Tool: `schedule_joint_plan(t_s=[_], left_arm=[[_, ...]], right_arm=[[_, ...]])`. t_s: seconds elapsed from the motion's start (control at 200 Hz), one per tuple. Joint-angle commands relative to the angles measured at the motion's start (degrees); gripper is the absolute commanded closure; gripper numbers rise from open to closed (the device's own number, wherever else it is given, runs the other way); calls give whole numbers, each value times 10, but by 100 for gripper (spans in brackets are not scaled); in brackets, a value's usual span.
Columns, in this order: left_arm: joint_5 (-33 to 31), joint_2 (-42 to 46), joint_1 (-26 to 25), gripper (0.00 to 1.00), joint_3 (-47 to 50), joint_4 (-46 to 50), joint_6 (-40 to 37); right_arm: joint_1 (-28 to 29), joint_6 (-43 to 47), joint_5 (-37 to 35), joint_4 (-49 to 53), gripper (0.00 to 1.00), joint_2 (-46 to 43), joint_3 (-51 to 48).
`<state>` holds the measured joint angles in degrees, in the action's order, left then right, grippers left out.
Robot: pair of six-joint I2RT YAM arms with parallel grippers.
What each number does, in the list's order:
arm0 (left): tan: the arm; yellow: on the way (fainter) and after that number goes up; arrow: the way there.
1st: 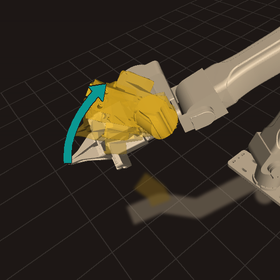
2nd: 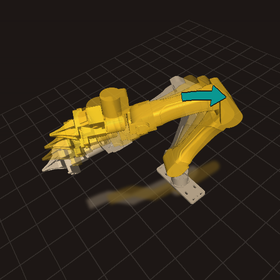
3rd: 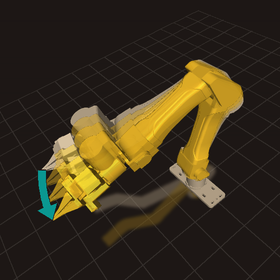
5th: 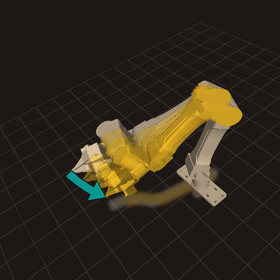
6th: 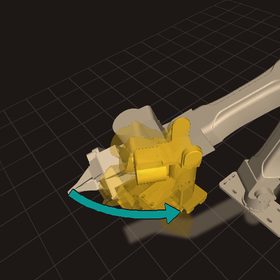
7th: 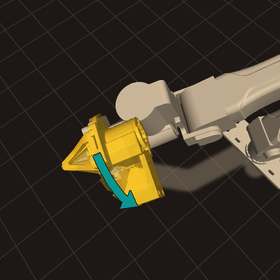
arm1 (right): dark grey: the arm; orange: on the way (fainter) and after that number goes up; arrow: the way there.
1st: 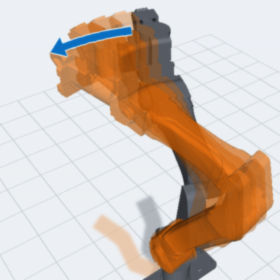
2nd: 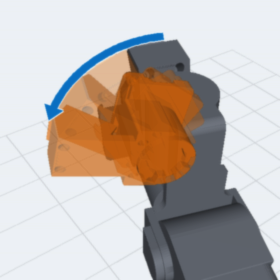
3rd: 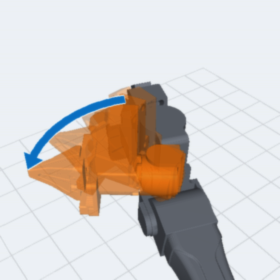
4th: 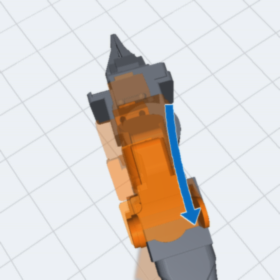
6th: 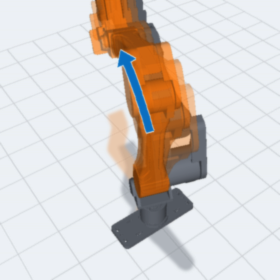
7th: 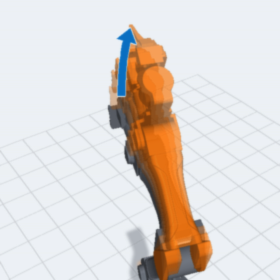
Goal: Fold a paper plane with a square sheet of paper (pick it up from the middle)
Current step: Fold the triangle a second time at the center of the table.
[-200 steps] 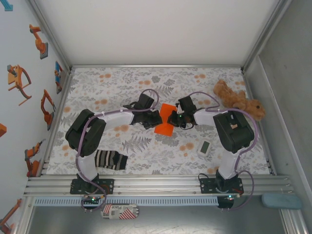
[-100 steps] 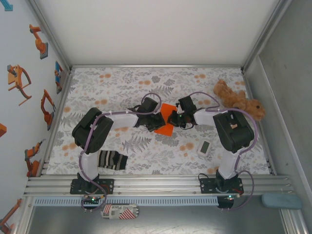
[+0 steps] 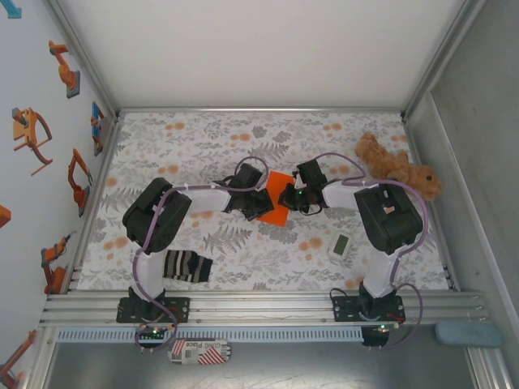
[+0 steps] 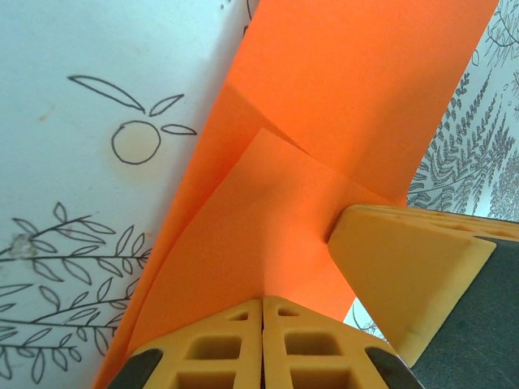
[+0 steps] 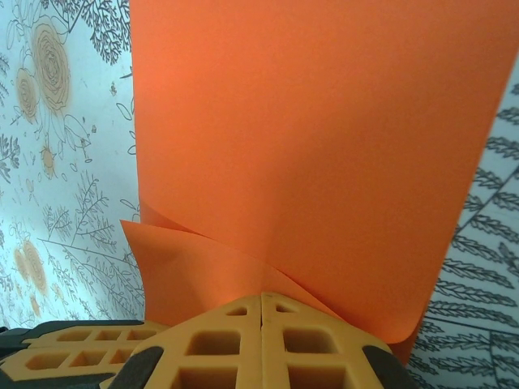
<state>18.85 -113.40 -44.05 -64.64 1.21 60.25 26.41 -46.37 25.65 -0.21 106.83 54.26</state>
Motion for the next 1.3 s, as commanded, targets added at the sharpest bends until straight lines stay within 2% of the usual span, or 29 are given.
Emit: schedule_joint_plan(t_s=[0.0,0.376,0.591,0.926,1.097,1.297], left_arm=[[-21,-9,5,93,28,41,-16],[-4,51,29,93,101,4,-7],[-6,57,37,93,137,-7,-1],[-1,91,47,93,178,5,-10],[-4,126,48,93,160,23,-32],[39,137,51,93,95,8,-70]], right_arm=[[-5,2,-64,60,100,36,-21],[-5,16,-92,82,100,43,-23],[-4,15,-91,80,100,48,-21],[-5,16,-92,80,100,51,-23],[-5,15,-89,79,100,48,-24],[-5,16,-87,77,100,49,-23]])
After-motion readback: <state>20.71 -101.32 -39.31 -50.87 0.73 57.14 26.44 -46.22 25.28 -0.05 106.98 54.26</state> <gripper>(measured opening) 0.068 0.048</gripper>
